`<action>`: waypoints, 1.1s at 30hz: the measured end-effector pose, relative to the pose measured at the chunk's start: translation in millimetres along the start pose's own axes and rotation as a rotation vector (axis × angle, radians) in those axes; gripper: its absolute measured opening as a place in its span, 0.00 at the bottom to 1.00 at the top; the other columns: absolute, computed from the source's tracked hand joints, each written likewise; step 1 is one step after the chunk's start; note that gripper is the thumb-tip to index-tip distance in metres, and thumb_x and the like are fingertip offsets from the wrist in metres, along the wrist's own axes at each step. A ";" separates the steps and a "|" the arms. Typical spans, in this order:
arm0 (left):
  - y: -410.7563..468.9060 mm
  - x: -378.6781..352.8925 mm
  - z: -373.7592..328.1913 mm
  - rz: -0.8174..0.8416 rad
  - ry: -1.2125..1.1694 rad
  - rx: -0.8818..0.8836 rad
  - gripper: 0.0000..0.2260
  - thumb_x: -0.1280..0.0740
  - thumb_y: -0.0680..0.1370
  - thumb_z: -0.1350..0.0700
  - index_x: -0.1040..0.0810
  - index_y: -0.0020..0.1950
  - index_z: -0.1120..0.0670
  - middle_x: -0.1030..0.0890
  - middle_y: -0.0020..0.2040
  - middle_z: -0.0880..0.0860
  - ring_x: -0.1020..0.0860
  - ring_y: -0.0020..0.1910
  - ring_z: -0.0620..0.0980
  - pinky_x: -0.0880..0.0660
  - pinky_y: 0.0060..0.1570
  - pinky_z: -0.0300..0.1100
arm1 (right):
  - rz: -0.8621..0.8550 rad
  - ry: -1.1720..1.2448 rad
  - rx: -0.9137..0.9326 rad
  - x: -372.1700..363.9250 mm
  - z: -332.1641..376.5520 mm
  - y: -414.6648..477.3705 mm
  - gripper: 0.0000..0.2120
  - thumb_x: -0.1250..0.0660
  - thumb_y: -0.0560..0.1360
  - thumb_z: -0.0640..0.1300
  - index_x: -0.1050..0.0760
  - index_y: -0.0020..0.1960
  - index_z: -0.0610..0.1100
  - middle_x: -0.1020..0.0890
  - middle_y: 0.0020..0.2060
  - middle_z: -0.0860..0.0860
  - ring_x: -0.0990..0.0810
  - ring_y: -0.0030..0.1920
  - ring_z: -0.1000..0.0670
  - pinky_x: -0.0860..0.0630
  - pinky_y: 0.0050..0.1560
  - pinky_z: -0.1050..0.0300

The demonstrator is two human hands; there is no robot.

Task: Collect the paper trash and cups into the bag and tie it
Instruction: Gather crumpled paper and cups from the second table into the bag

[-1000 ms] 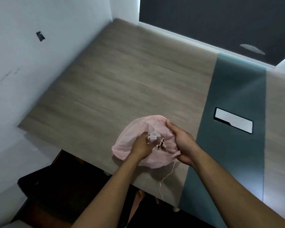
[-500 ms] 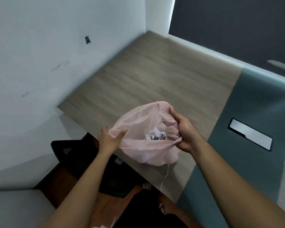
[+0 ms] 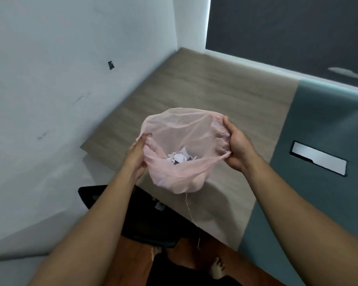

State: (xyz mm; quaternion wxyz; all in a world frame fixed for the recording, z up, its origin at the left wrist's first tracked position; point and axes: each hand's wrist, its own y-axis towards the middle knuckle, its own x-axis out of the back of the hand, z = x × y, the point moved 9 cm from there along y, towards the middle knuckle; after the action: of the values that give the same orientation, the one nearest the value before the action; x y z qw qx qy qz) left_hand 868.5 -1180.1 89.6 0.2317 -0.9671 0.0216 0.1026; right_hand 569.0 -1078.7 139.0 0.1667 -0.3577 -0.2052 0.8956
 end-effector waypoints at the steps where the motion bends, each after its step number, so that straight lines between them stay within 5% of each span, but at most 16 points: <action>1: 7.5 -2.8 -6.8 0.010 -0.001 -0.032 0.15 0.30 0.85 0.48 0.15 0.66 0.56 0.13 0.60 0.57 0.14 0.54 0.51 0.16 0.59 0.50 | -0.019 0.003 0.023 3.2 1.7 2.7 0.13 0.33 0.86 0.59 0.16 0.57 0.51 0.29 0.34 0.53 0.36 0.23 0.55 0.40 0.21 0.61; 4: 28.0 -2.4 -14.9 0.016 0.026 -0.061 0.14 0.30 0.85 0.49 0.14 0.66 0.56 0.13 0.56 0.55 0.15 0.50 0.49 0.16 0.55 0.46 | -0.095 -0.005 0.079 10.7 -1.3 5.6 0.16 0.31 0.85 0.57 0.13 0.62 0.48 0.14 0.46 0.45 0.17 0.37 0.47 0.21 0.37 0.53; 7: 49.2 6.4 -9.7 0.068 0.157 0.015 0.12 0.29 0.83 0.49 0.13 0.61 0.54 0.13 0.57 0.54 0.16 0.51 0.51 0.18 0.51 0.46 | -0.218 -0.044 0.132 16.6 -14.5 0.2 0.12 0.33 0.87 0.50 0.14 0.56 0.45 0.19 0.36 0.49 0.24 0.27 0.52 0.28 0.26 0.61; 11: 70.7 23.9 -3.0 0.211 0.357 0.093 0.08 0.30 0.84 0.50 0.16 0.59 0.52 0.15 0.54 0.55 0.16 0.47 0.50 0.17 0.48 0.46 | -0.383 -0.195 0.107 25.9 -54.0 -10.8 0.14 0.31 0.86 0.49 0.14 0.64 0.42 0.11 0.47 0.46 0.14 0.37 0.50 0.20 0.37 0.57; 14: 83.3 41.1 -5.8 0.284 0.431 0.075 0.06 0.32 0.85 0.53 0.18 0.59 0.53 0.15 0.57 0.56 0.15 0.45 0.49 0.16 0.42 0.41 | -0.485 -0.216 0.126 31.8 -78.1 -23.5 0.14 0.33 0.85 0.49 0.13 0.63 0.43 0.11 0.46 0.49 0.15 0.40 0.50 0.20 0.39 0.56; 18: 83.9 64.4 -4.2 0.381 0.522 0.081 0.10 0.32 0.86 0.53 0.20 0.67 0.50 0.15 0.62 0.53 0.15 0.53 0.50 0.18 0.51 0.45 | -0.642 -0.241 0.135 60.4 -118.2 -48.9 0.20 0.37 0.87 0.59 0.17 0.69 0.48 0.12 0.63 0.50 0.16 0.57 0.46 0.18 0.58 0.47; 22: 58.8 82.1 4.2 0.469 0.728 0.022 0.10 0.31 0.86 0.52 0.22 0.67 0.47 0.15 0.59 0.45 0.15 0.51 0.34 0.21 0.51 0.35 | -0.773 -0.250 0.081 84.4 -173.4 -80.9 0.18 0.39 0.89 0.55 0.18 0.69 0.46 0.14 0.63 0.48 0.18 0.54 0.47 0.19 0.57 0.47; 24: 34.3 94.5 19.2 0.555 0.806 0.068 0.19 0.31 0.86 0.51 0.28 0.77 0.48 0.18 0.59 0.42 0.16 0.49 0.31 0.20 0.52 0.31 | -0.757 -0.328 0.034 78.8 -202.5 -89.5 0.14 0.37 0.89 0.51 0.17 0.65 0.46 0.13 0.62 0.45 0.17 0.53 0.46 0.19 0.57 0.46; 26: 14.4 114.6 41.6 0.596 0.903 0.146 0.34 0.29 0.83 0.41 0.36 0.84 0.52 0.19 0.64 0.45 0.15 0.55 0.39 0.19 0.61 0.41 | -0.676 -0.456 -0.003 60.1 -226.3 -92.8 0.12 0.36 0.89 0.49 0.16 0.62 0.45 0.12 0.60 0.44 0.16 0.53 0.45 0.19 0.55 0.49; 30: -37.9 140.9 72.0 0.816 1.232 0.115 0.46 0.28 0.67 0.21 0.26 0.79 0.45 0.19 0.68 0.43 0.18 0.63 0.39 0.23 0.72 0.45 | -0.358 -0.965 -0.026 3.8 -266.9 -93.0 0.11 0.31 0.86 0.54 0.14 0.60 0.50 0.11 0.58 0.52 0.14 0.60 0.51 0.23 0.58 0.57; 33: -87.4 159.4 98.2 1.007 1.498 0.133 0.46 0.26 0.69 0.24 0.32 0.82 0.41 0.27 0.77 0.44 0.27 0.75 0.44 0.31 0.76 0.41 | -0.096 -1.289 -0.140 -24.8 -308.3 -102.4 0.32 0.32 0.78 0.74 0.17 0.71 0.53 0.16 0.67 0.54 0.20 0.69 0.54 0.26 0.70 0.56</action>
State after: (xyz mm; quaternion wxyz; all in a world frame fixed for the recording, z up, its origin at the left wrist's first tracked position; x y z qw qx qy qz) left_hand 1013.7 -1056.8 9.5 0.1400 -0.6415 0.5931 -0.4660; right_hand 820.3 -925.0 -0.4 0.0263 0.2511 -0.3379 0.9067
